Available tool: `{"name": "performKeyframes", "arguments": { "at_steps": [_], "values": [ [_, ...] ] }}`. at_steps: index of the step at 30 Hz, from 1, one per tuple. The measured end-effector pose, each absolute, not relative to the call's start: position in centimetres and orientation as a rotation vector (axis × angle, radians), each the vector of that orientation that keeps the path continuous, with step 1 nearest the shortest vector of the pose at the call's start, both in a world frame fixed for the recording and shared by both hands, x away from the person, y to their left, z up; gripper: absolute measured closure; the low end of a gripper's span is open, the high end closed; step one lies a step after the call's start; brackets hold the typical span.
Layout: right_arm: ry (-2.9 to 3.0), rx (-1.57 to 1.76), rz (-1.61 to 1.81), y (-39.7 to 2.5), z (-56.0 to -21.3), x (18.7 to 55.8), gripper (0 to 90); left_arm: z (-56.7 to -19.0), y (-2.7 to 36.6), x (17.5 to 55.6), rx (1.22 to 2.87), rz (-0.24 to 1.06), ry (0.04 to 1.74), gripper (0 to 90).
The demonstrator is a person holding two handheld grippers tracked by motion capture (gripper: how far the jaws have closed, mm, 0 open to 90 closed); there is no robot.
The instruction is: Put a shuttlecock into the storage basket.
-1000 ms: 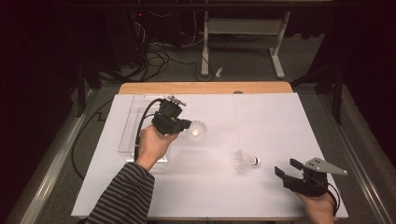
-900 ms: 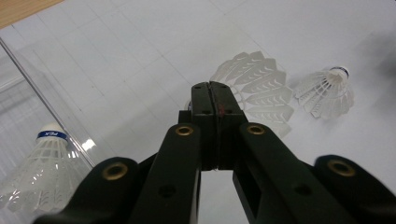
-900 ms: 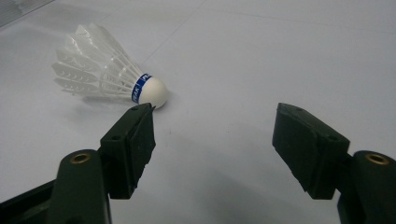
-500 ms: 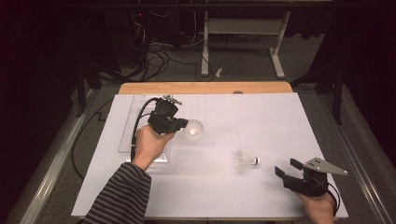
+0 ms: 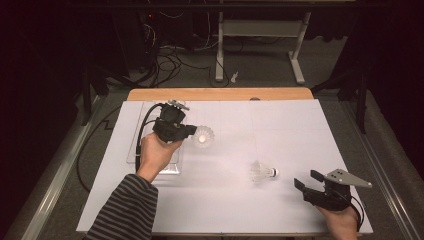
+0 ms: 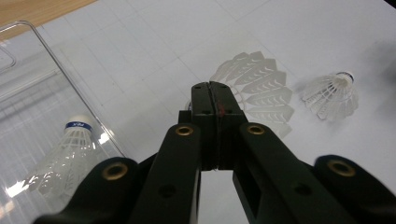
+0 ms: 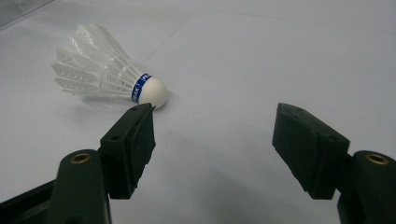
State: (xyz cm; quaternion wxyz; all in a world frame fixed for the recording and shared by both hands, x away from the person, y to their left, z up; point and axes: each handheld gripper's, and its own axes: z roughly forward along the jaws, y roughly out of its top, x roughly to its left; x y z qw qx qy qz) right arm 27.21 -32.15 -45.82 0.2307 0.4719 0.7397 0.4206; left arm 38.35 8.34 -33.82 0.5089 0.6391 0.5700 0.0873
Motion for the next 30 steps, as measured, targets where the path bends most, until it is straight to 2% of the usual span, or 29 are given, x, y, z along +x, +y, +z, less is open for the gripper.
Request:
{"name": "performKeyframes", "arguments": {
  "at_steps": [30],
  "values": [
    [2.035,1.298,1.156,-32.1,-45.8,27.2,30.5,-33.1,10.9,38.8,1.473,0.280,1.412,89.7]
  ]
}}
